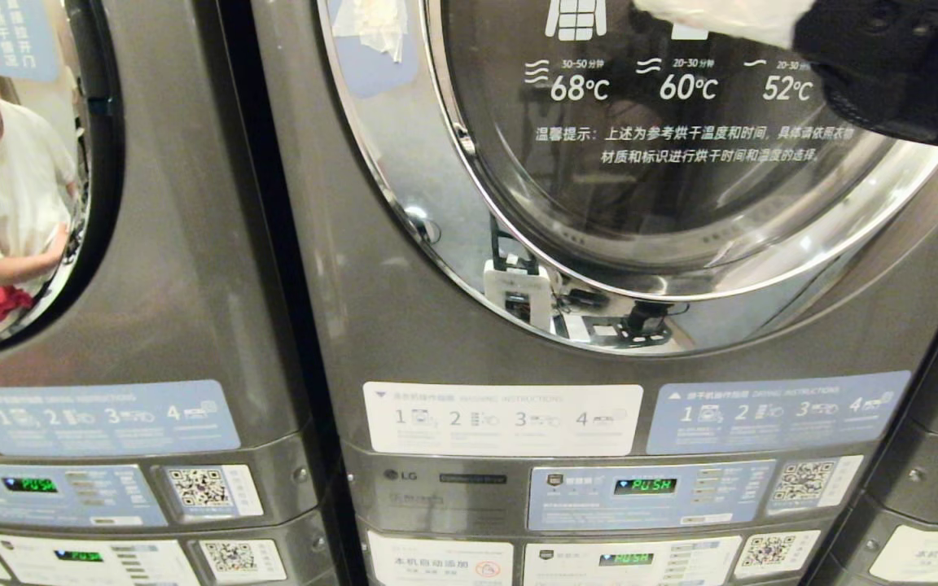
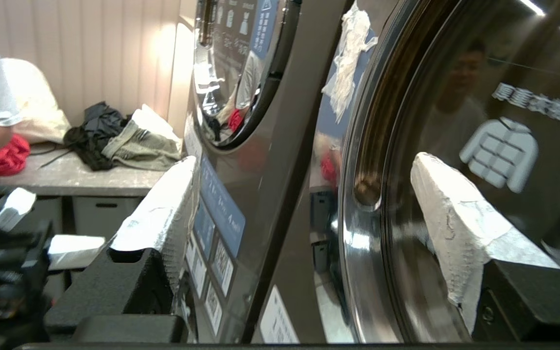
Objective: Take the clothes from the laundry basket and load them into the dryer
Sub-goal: Open the dryer
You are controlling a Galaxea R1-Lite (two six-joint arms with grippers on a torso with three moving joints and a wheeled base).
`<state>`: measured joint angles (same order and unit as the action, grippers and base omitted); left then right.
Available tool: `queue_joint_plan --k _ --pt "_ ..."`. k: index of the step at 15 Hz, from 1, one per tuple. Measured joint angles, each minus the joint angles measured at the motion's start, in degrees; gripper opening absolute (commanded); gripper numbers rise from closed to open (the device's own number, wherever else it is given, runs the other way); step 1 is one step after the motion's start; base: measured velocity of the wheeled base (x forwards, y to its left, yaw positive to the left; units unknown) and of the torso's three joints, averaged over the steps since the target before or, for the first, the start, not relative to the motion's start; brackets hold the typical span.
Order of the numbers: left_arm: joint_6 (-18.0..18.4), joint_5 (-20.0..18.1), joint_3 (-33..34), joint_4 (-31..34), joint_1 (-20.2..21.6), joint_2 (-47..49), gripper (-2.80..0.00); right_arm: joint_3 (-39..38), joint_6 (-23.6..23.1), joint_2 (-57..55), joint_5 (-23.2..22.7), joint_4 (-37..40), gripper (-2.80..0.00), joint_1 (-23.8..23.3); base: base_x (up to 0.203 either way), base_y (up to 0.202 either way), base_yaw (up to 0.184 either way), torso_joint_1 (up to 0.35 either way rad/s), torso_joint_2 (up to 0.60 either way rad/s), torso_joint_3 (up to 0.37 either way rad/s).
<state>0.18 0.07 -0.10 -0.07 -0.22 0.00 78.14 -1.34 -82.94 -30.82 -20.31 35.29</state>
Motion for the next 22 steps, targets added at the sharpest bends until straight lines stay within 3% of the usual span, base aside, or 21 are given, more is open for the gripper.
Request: queue_joint_plan --k 9,22 --pt "0.0 0.0 0.0 0.0 0.0 0.0 -2.8 12.0 -0.1 -13.7 9.5 1.3 0.0 6.1 0.0 0.0 0.0 0.0 0.0 0.0" --pt "0.0 0.0 0.0 0.0 0.0 0.0 -2.8 20.6 -0.1 -22.4 15.3 2.6 0.0 9.8 0.0 0.0 0.0 0.0 0.0 0.0"
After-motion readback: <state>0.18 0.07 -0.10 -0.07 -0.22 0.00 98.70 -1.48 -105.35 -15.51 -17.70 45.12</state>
